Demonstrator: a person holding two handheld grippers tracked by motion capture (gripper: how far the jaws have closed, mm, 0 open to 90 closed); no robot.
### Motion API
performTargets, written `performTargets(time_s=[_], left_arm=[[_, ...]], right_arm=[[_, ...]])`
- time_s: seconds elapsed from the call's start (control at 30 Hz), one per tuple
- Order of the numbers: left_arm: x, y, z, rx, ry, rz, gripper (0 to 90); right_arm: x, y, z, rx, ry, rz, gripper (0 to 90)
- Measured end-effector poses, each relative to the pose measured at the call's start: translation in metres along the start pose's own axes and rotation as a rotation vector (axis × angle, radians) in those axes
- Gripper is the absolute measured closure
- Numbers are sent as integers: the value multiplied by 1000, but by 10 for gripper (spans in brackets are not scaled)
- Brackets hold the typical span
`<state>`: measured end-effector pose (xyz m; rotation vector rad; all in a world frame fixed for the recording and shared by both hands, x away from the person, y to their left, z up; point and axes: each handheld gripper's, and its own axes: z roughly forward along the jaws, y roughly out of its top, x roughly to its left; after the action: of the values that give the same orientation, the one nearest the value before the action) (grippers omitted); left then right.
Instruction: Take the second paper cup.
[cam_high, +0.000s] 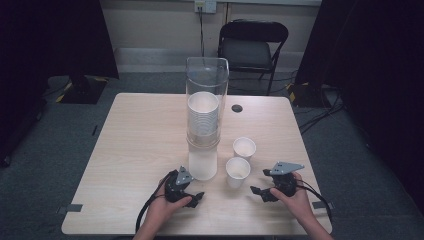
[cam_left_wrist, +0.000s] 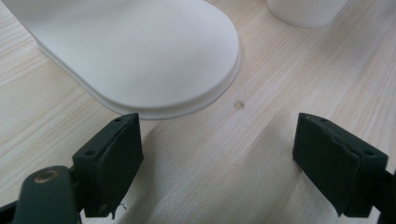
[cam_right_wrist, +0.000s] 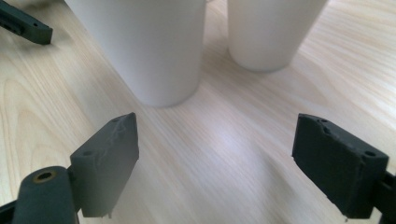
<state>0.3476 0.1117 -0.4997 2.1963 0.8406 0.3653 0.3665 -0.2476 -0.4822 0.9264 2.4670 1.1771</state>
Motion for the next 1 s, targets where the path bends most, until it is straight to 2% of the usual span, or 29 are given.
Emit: performTargets(time_s=[0.47, 1.0], left_arm=[[0, 0, 0, 1, 0, 1, 154], [0, 0, 0, 0, 1, 2, 154]], right_arm=[[-16, -21, -20, 13, -19, 41, 140], [-37, -49, -48, 31, -85, 81, 140]])
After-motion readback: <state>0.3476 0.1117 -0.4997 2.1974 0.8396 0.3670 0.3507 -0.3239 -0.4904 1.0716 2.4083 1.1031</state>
